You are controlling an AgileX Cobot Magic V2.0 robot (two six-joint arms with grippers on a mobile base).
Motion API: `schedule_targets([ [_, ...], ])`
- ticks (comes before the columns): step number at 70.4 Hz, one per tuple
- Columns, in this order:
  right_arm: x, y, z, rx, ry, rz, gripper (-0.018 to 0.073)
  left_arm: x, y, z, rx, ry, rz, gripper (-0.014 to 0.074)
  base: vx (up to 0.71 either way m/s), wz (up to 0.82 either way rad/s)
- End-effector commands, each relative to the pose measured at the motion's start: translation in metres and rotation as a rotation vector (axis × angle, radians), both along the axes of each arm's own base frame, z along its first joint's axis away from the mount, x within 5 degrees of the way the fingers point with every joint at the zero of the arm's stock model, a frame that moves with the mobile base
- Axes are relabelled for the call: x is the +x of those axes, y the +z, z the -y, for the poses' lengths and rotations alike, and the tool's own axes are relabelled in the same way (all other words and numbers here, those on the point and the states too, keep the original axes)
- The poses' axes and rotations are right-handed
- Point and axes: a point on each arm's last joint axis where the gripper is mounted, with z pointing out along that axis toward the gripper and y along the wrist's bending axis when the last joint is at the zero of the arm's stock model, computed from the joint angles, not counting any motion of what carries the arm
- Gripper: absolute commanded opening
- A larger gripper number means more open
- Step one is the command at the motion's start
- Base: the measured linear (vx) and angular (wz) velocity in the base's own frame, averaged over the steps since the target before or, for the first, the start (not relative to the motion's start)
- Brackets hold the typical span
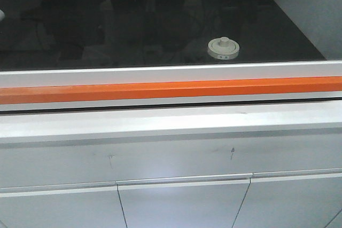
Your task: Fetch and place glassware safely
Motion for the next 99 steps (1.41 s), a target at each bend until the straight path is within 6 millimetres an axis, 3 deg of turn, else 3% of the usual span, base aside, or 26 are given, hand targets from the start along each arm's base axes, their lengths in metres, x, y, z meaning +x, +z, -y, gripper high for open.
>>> schedule_targets([
  [1, 0.0003, 0.0004, -0.0001, -0.004, 0.001, 0.063, -0.0001, 0.0004, -0.0017, -0.0002, -0.019, 0.004, 0.056, -0.0007, 0.00, 0.00],
  [88, 0.0002, 0.0010, 0.0000, -0.027, 0.000, 0.068, -0.0001, 0.0004, -0.0015, -0.0002, -0.019, 0.004, 0.059, -0.0007, 0.00, 0.00],
  [99, 0.0001, 0.0043, -0.0001, -0.020, 0.001, 0.103, -0.0001, 0.0000, 0.0079, -0.0006, -0.023, 0.007, 0.162, -0.0007, 0.00, 0.00],
])
